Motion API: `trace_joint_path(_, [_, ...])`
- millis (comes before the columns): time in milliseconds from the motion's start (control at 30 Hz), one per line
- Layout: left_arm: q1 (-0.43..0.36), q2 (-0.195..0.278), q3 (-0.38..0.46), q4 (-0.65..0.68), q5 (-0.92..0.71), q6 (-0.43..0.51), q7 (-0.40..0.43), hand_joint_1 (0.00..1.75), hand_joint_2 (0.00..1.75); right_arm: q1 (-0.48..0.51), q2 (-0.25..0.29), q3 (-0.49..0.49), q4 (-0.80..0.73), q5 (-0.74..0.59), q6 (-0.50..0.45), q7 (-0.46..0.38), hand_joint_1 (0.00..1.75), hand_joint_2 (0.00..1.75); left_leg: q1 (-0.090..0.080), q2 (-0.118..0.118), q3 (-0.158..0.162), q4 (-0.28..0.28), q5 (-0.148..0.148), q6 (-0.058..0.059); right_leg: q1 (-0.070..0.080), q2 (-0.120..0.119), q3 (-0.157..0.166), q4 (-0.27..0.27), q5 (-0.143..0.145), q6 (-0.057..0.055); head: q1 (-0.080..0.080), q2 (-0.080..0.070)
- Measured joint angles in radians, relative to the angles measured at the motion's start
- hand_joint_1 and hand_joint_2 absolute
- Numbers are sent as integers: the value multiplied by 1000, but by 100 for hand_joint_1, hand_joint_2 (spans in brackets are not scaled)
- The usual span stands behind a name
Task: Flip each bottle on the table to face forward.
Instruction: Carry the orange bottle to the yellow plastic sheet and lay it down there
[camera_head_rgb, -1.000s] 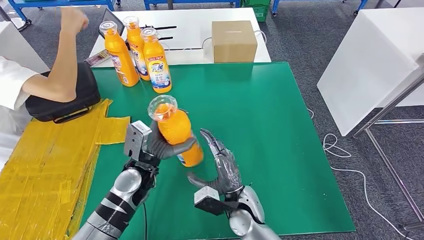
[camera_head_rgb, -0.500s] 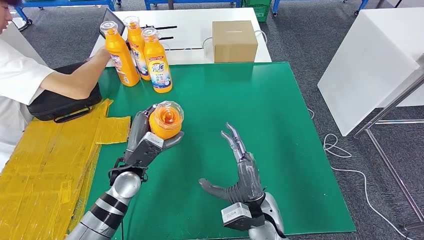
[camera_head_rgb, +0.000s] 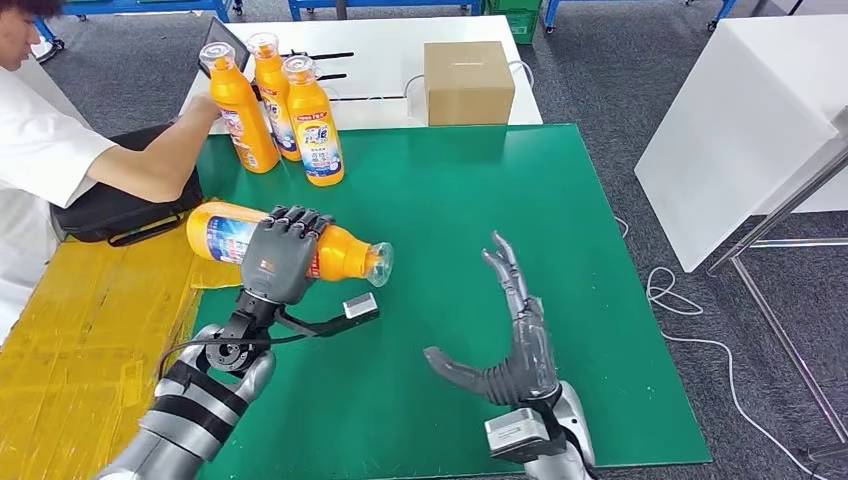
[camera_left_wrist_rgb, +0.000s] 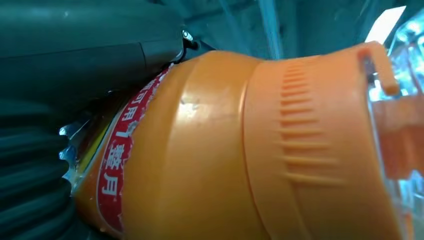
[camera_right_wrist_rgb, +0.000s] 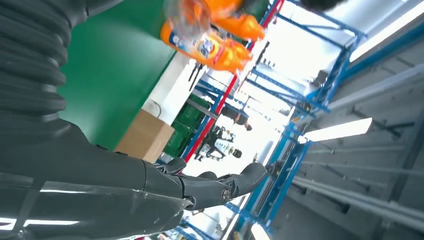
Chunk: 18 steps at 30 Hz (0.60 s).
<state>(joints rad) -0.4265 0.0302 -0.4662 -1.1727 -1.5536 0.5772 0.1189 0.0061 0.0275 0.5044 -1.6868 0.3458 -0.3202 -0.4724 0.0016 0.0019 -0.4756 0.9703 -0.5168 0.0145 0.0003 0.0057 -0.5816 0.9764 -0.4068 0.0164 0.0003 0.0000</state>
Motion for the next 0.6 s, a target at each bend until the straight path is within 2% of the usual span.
trace_joint_path(100, [-78, 55, -35, 124, -13, -61, 98, 175, 175, 12, -4, -43, -34, -14, 12, -7, 0, 175, 0, 0, 0, 0, 0, 0, 0, 0, 0, 0, 0, 0, 0, 0])
trace_joint_path(167, [-129, 87, -59, 225, -14, -102, 118, 175, 175, 17, -5, -66, -52, -15, 16, -11, 0, 175, 0, 1, 1, 0, 1, -1, 0, 1, 0, 1, 0, 0, 0, 0])
trace_joint_path(333, [-214, 148, -72, 457, -13, -156, 115, 175, 175, 21, -6, -96, -68, -13, 21, -12, 0, 175, 1, 2, 0, 0, 1, -1, 2, 2, 0, 2, 0, 0, 0, 0])
trace_joint_path(600, [-251, 213, -65, 669, 10, -230, 96, 175, 175, 23, -9, -129, -69, -47, 32, -12, 0, 175, 1, 4, 0, 0, 1, -1, 1, 3, 0, 2, 0, 0, 0, 0])
